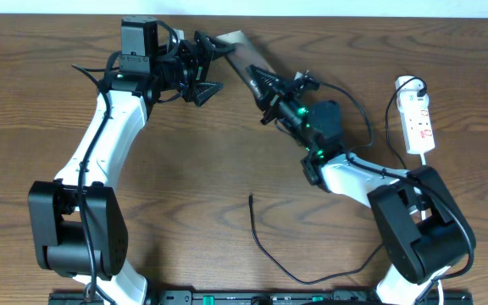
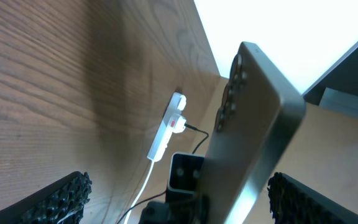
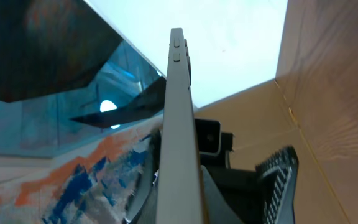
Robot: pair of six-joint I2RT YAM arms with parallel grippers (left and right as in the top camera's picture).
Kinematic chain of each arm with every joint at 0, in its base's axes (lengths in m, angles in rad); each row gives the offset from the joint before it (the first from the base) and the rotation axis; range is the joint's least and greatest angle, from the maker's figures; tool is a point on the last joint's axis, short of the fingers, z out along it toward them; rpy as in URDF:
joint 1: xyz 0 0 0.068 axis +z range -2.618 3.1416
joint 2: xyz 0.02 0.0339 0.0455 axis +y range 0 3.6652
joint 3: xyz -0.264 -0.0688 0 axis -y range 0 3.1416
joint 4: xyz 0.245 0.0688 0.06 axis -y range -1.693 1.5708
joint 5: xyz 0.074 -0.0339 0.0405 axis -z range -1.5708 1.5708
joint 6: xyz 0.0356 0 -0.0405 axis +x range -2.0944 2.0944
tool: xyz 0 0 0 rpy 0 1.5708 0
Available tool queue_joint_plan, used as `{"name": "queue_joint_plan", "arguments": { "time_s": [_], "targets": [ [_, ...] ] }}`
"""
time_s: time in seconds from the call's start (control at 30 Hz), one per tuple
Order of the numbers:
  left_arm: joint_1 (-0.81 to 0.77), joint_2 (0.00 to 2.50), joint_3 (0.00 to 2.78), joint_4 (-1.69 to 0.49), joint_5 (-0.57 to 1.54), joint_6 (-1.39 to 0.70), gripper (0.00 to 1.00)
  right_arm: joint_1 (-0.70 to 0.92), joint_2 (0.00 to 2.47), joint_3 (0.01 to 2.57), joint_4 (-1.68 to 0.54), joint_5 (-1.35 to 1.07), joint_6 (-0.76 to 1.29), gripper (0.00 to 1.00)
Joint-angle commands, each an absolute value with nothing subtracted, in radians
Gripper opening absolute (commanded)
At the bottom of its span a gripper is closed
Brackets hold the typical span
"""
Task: Plug charger to phone and switch on socket
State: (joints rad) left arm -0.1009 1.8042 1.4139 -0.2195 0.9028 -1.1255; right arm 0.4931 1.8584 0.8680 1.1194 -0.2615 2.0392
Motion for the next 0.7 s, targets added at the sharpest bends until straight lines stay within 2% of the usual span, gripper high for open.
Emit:
{"name": "queue_joint_plan", "arguments": {
  "time_s": [0.0, 0.33, 0.43, 0.67],
  "targets": [
    [-0.097, 1.777, 1.426, -0.214, 0.881, -1.120, 0.93, 0.535, 1.853, 0.879, 1.132, -0.209, 2.049, 0.02],
    [-0.097, 1.777, 1.426, -0.222, 0.881, -1.029, 0.92, 0.585, 1.853, 0.879, 1.132, -0.163, 2.049, 0.02],
    [-0.097, 1.777, 1.426, -0.221, 0.880, -1.021, 0.88, 0.595, 1.853, 0.879, 1.133, -0.163, 2.049, 0.01],
    [-0.097, 1.777, 1.426, -0.222, 0.877, -0.987, 0.88, 0.623, 1.853, 0.879, 1.132, -0.150, 2.049, 0.02]
  ]
}}
